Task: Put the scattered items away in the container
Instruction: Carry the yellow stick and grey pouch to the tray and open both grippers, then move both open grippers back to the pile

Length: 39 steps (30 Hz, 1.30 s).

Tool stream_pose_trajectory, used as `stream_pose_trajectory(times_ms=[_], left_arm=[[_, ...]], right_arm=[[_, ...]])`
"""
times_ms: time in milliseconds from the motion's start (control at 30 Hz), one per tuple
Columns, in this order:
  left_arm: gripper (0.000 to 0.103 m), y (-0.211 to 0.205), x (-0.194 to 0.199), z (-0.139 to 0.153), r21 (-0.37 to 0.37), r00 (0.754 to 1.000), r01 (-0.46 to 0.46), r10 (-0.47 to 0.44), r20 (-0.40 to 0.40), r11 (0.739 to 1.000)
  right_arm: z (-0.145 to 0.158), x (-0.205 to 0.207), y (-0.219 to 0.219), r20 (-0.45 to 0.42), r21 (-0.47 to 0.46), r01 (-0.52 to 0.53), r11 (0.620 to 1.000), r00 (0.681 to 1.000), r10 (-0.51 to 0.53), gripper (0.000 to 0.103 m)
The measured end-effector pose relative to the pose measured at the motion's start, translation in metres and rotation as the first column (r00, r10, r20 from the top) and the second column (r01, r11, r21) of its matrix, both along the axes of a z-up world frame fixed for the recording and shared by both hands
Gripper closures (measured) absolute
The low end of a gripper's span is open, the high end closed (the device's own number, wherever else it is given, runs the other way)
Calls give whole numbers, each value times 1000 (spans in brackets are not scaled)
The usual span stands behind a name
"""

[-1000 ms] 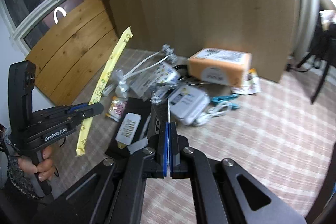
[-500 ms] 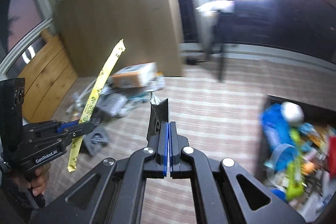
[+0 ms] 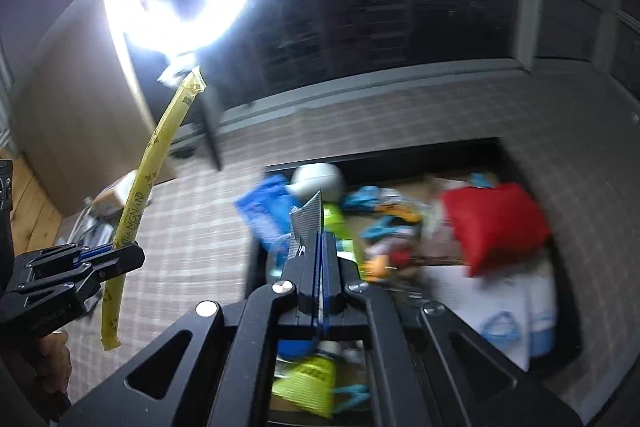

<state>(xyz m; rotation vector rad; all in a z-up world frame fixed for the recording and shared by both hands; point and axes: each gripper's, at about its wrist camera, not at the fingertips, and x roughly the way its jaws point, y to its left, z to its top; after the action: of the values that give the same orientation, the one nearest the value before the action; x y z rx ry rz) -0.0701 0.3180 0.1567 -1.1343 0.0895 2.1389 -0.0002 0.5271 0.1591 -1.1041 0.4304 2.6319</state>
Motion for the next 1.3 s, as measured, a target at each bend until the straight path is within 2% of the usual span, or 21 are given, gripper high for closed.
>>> stream_pose_trajectory(times_ms=[233,267,300,333,367,400,433,567,1033,1300], left_arm=[[93,52,11,2,1,996,88,-88,6,996],[90,59,12,2,-3,995,102,-102,5,995],[72,66,14,1,-19,994,109,-109,1,994],[58,71,15,1,-44,994,105,-105,-6,994],[46,74,17,2,-48,995,100,-101,-19,994],[47,75,19,3,-45,994,99,-101,-39,994],[47,76,22,4,-55,993,98,-101,-58,994],[48,76,26,6,-84,990,103,-110,-85,991],[53,52,17,9,-78,994,49,-56,-91,996],[53,3,8,6,-85,997,-31,25,-72,996]], right_arm=[[3,26,30,12,21,76,997,997,-77,102],[3,29,33,8,21,88,996,996,-88,102],[3,31,35,7,20,100,995,995,-100,97],[2,31,38,18,19,116,993,993,-117,81],[2,29,41,31,24,138,990,990,-139,70],[3,30,42,31,33,157,987,987,-158,50],[4,32,42,17,43,168,985,986,-169,44],[5,29,39,4,47,158,986,987,-158,44],[2,9,17,21,46,97,994,995,-98,44],[3,-18,-23,4,26,-15,1000,1000,15,44]])
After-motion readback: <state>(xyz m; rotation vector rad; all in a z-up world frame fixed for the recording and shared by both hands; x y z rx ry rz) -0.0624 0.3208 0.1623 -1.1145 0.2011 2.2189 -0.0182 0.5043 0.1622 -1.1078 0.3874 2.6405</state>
